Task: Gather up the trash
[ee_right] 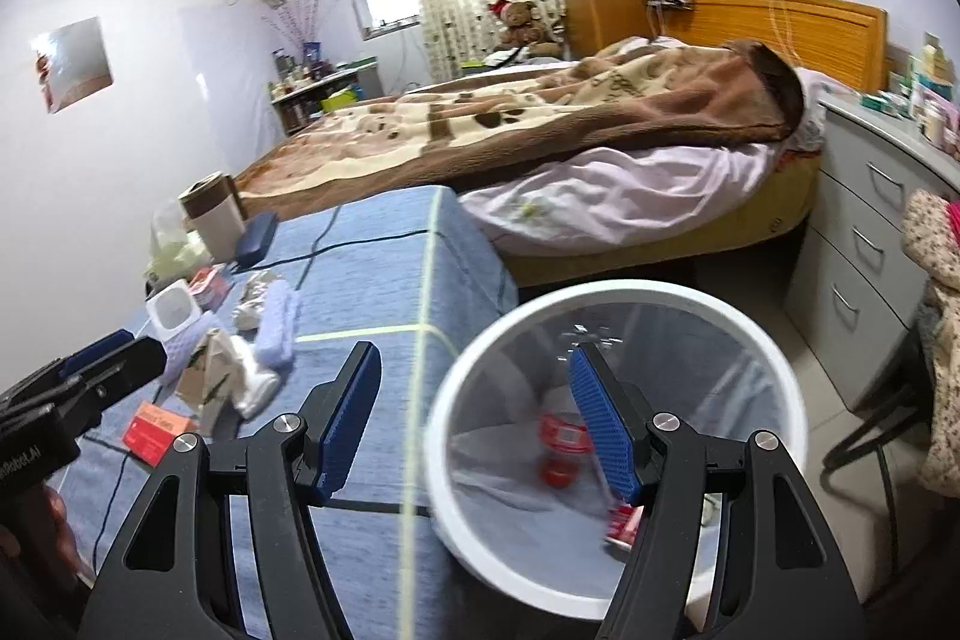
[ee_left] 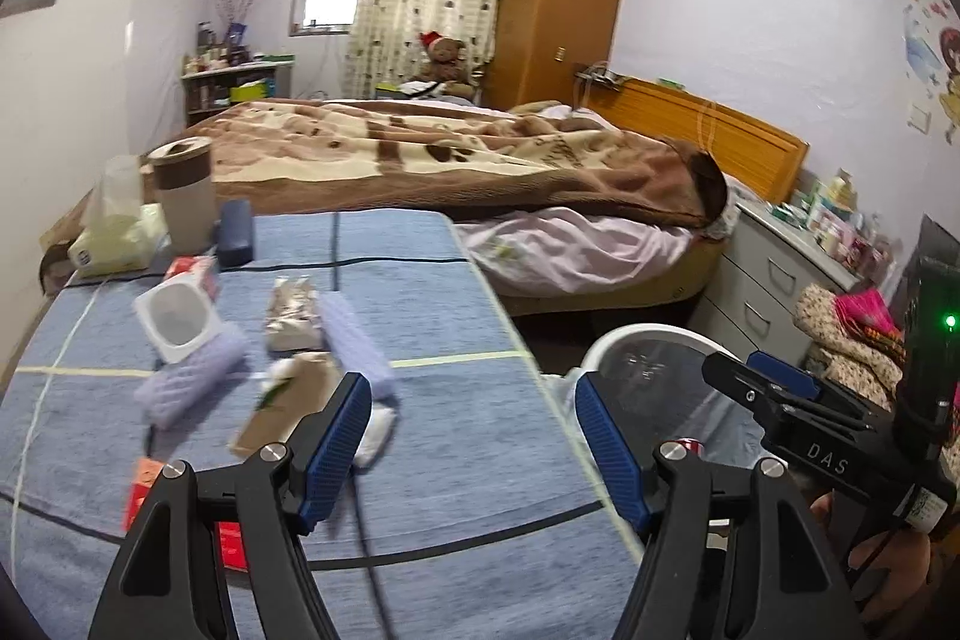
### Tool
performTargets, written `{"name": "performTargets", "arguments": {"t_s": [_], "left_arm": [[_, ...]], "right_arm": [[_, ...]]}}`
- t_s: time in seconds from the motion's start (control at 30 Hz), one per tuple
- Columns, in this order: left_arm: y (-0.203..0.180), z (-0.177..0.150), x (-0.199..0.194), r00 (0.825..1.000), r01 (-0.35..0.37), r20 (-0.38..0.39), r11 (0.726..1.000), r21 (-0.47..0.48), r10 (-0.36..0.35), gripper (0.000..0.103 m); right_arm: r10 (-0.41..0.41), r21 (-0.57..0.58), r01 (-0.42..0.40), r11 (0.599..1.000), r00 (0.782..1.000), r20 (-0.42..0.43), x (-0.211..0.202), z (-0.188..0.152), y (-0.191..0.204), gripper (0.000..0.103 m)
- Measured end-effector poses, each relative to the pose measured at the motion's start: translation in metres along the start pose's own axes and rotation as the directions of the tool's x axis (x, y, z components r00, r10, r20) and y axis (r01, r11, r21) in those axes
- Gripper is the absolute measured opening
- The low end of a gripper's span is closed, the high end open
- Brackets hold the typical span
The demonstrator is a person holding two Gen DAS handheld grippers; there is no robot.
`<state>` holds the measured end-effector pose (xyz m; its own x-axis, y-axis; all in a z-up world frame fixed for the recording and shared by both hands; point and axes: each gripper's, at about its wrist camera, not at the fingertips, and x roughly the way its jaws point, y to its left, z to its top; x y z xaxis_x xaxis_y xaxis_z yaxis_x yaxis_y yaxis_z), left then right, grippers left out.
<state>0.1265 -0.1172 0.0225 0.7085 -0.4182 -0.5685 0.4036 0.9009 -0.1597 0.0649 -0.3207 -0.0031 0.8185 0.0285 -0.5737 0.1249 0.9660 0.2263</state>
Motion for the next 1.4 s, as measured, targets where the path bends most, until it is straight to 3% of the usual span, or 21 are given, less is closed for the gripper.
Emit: {"name": "performTargets", "arguments": {"t_s": [0.33,0.6,0.9,1.27,1.4], "left_arm": [[0.059,-0.017,-0.008,0.994,-0.105,-0.024,0.992,-0.076,0.103,0.071],[0.097,-0.031,-0.008,0.982,-0.186,-0.065,0.974,-0.126,0.179,0.075],[0.121,-0.049,0.018,0.968,-0.215,-0.158,0.967,-0.137,0.193,0.076],[0.124,-0.068,0.039,0.94,-0.248,-0.251,0.968,-0.045,0.229,0.076],[0.123,-0.072,0.038,0.937,-0.252,-0.249,0.968,0.001,0.244,0.076]], "right_arm": [[0.077,-0.033,-0.077,0.996,0.997,-0.01,0.017,0.001,0.031,0.071],[0.106,-0.094,-0.112,0.989,0.992,-0.069,0.045,0.002,0.06,0.071],[0.123,-0.152,-0.146,0.978,0.981,-0.147,0.089,0.007,0.086,0.071],[0.132,-0.204,-0.177,0.963,0.967,-0.219,0.129,0.01,0.112,0.071],[0.134,-0.203,-0.188,0.961,0.959,-0.25,0.142,0.01,0.118,0.071]]}}
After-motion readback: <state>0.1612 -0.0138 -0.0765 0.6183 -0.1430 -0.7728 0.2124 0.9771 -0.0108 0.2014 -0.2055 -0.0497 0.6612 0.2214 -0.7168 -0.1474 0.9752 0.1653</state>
